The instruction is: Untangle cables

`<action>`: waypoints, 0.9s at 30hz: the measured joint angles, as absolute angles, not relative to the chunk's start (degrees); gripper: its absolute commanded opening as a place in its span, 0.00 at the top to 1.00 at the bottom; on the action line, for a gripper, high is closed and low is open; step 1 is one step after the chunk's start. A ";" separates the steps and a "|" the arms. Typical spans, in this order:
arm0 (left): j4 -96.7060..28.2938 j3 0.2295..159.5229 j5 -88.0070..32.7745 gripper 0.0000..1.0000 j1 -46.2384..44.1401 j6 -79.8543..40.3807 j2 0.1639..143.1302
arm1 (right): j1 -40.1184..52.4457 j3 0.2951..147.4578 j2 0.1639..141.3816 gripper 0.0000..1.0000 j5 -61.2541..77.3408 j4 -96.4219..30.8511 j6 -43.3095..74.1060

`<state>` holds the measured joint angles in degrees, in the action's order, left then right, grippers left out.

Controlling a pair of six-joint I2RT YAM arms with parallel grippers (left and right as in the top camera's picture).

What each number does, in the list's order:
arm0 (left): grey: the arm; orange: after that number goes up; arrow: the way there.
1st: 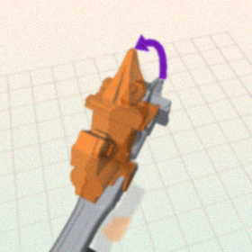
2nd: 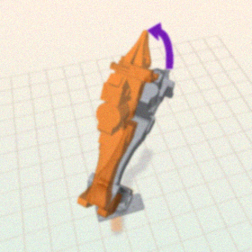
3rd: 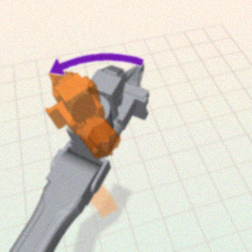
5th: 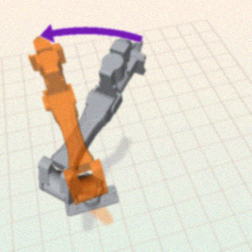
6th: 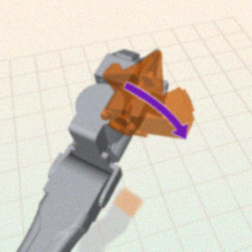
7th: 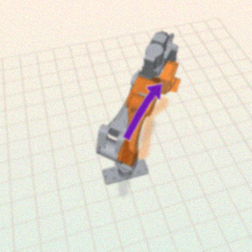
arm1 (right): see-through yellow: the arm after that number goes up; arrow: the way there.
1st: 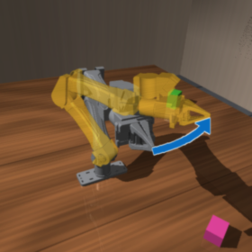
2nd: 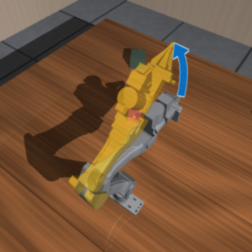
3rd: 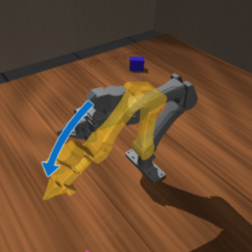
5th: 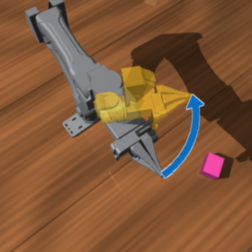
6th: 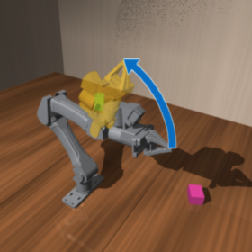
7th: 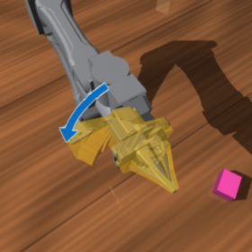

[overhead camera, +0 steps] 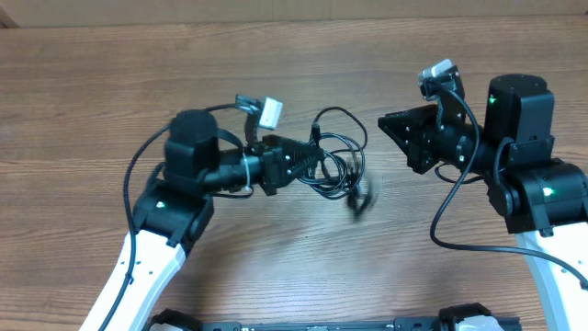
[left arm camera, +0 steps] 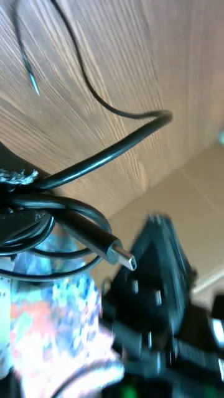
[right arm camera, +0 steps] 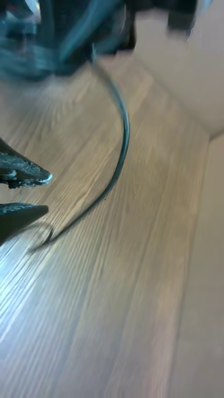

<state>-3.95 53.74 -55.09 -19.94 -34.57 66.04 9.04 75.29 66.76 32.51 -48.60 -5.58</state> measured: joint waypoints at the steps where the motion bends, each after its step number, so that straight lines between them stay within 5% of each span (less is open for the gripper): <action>1: -2.79 53.74 -56.84 0.96 -19.70 -34.57 66.04 | 9.04 75.29 66.76 0.91 31.77 -48.88 -5.56; 7: -0.45 53.74 -63.09 0.96 -19.44 -34.26 66.04 | 9.04 75.29 66.76 0.83 29.56 -50.70 -5.39; 10: -0.45 53.74 -64.01 0.96 -19.44 -31.68 66.04 | 9.04 75.29 66.76 0.55 29.23 -53.12 -3.40; 13: -0.43 53.74 -63.66 0.96 -19.44 -28.10 66.04 | 9.04 75.29 66.76 0.38 29.10 -56.58 -1.67; 17: -0.43 53.74 -60.71 0.96 -19.44 -23.83 66.04 | 9.04 75.29 66.76 0.00 29.19 -61.32 0.86; 27: 0.86 53.74 -57.82 0.96 -19.44 -6.09 66.04 | 9.04 75.29 66.76 0.00 45.06 -66.63 4.29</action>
<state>0.86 53.74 -57.82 -19.44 -6.09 66.04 9.04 75.29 66.76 45.06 -66.63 4.29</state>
